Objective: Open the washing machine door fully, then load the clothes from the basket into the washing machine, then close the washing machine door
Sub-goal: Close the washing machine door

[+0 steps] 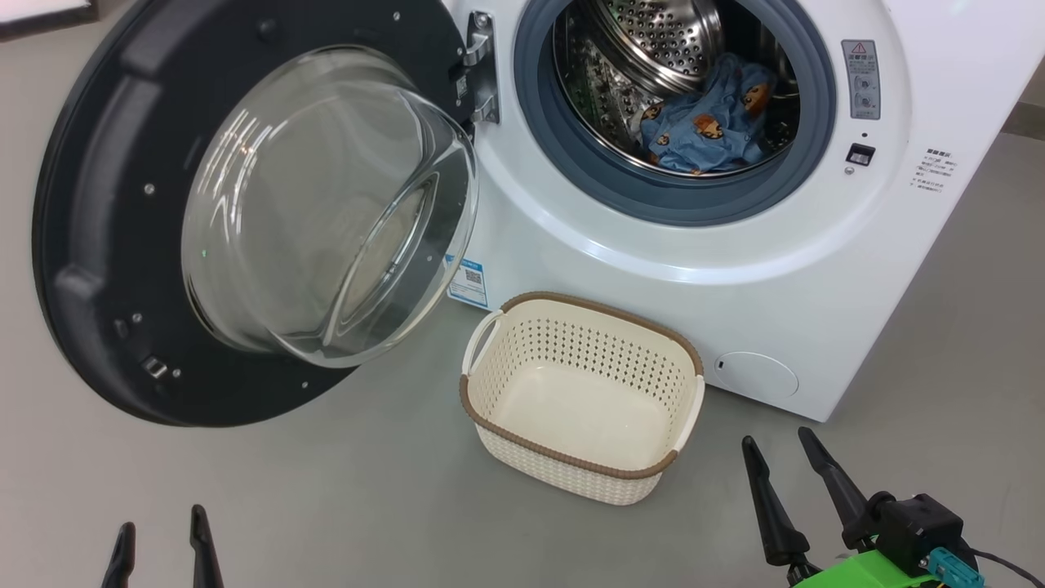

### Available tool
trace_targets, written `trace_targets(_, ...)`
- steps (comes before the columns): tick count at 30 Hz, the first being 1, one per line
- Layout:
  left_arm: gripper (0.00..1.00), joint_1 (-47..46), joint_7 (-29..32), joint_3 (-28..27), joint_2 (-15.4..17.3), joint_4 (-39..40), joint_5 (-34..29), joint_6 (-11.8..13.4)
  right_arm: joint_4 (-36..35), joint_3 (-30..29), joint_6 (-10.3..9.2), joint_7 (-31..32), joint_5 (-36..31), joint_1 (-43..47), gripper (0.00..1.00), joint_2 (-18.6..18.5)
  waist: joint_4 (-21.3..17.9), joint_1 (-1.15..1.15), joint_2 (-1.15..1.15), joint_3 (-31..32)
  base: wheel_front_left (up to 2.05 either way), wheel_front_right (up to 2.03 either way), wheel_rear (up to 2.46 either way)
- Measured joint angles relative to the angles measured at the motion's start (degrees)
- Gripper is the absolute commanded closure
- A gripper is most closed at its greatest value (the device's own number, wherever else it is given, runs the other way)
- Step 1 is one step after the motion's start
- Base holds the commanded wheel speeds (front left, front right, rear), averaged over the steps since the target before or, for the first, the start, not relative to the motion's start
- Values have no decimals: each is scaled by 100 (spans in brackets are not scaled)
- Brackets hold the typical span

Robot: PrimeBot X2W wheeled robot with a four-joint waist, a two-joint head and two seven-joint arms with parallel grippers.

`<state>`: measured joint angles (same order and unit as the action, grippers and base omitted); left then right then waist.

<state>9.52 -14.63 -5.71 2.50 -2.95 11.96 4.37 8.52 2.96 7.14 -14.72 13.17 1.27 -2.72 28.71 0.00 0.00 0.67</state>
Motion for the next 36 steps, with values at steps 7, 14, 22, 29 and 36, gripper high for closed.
trace_targets(7,0,0,0,-1,0,-1,42,43,15,5,0,0,-7,-1,0,0,3,0,0,-15,0,0,0)
trace_targets(14,0,0,0,4,0,-1,52,44,37,15,0,0,-7,-2,0,0,-14,0,0,2,0,0,0)
trace_targets(22,100,0,0,5,0,-48,116,42,43,19,0,0,-5,-2,0,0,-38,0,0,34,0,0,0)
trace_targets(29,100,1,0,-11,0,-97,253,34,46,29,0,0,11,-2,0,0,-71,0,0,57,0,0,0)
trace_targets(36,100,-5,0,-192,-4,-103,769,-43,53,41,0,0,65,-2,0,0,-113,0,0,80,0,0,0)
